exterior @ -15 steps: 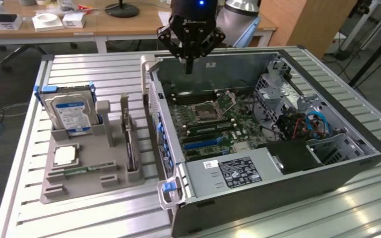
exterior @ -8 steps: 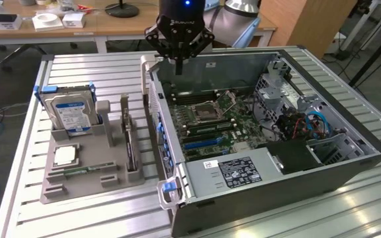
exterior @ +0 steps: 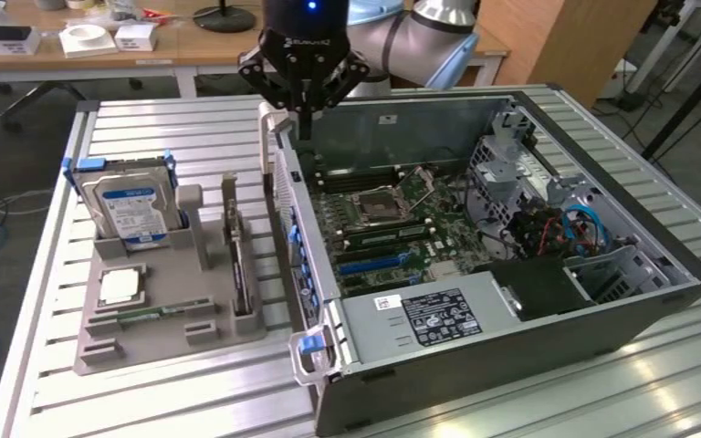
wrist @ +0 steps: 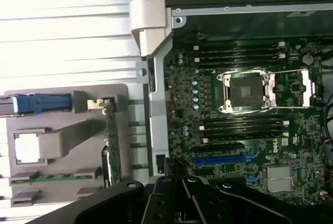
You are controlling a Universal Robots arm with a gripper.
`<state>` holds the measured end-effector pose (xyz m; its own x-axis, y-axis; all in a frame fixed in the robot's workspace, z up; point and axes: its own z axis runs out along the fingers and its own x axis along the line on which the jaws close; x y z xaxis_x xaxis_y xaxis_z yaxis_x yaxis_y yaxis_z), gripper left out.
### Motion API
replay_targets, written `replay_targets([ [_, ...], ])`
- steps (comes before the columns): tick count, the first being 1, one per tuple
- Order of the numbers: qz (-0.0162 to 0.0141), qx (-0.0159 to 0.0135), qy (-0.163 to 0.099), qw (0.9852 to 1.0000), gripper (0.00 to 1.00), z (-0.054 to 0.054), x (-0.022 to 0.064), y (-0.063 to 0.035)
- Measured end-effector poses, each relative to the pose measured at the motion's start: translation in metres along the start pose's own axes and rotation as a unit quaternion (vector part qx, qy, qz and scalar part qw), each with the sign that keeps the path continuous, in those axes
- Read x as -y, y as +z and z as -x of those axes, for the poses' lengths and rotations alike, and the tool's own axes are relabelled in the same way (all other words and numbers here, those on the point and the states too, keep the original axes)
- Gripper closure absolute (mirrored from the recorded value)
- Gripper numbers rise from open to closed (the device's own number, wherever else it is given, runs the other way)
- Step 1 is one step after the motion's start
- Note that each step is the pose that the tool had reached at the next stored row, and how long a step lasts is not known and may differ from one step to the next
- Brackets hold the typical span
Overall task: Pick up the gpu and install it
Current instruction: 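Reach for the gpu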
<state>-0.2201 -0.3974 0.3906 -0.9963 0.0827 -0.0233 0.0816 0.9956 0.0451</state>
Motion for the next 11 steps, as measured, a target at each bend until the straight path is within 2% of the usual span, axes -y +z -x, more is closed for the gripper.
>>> replay_targets([
  [11, -0.0001, 0.0001, 0.002, 1.0000, 0.90, -0.034, 0.0021, 0.0004],
])
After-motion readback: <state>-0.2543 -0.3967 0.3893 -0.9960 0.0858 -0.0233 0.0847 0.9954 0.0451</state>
